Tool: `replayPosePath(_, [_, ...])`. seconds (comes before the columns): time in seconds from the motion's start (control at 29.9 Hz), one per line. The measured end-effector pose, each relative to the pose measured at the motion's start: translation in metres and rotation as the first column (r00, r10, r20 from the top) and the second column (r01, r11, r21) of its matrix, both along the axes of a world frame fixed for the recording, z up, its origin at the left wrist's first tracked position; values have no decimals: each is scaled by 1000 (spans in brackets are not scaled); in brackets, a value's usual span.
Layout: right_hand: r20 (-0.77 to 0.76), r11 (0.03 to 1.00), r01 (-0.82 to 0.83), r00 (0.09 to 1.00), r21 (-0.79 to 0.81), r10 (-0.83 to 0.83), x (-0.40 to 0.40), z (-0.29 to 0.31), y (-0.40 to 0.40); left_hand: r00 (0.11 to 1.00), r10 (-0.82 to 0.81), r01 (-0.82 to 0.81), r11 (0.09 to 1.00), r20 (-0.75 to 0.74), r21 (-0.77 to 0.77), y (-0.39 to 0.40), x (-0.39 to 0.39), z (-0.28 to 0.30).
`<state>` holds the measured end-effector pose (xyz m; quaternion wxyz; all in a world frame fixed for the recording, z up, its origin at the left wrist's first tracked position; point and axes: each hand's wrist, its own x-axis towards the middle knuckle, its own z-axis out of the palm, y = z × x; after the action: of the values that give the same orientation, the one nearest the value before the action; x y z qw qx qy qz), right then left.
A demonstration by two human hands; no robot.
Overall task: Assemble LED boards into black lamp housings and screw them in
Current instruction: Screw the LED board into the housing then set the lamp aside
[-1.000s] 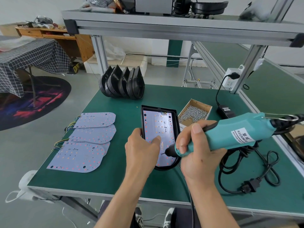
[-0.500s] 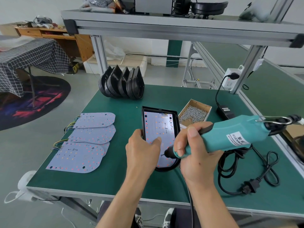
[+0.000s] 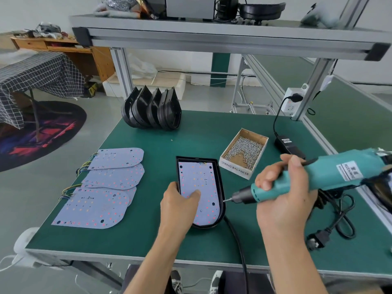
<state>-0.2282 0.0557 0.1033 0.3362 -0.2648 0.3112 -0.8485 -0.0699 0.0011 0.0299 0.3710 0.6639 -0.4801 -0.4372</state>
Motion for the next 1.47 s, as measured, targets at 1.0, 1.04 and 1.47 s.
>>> replayPosePath(1.0, [181,974,7,982,228,-50,-43,-44,12,116,-312,802,589,943,96,-152,-173,25])
replayPosePath(1.04, [182,975,4,982,223,-46,-43,-44,12,114,-304,799,594,946,95,-152,-174,25])
replayPosePath(1.47, [173,971,20,983,238,-62,-36,-44,15,112,-302,786,610,947,101,-154,-173,22])
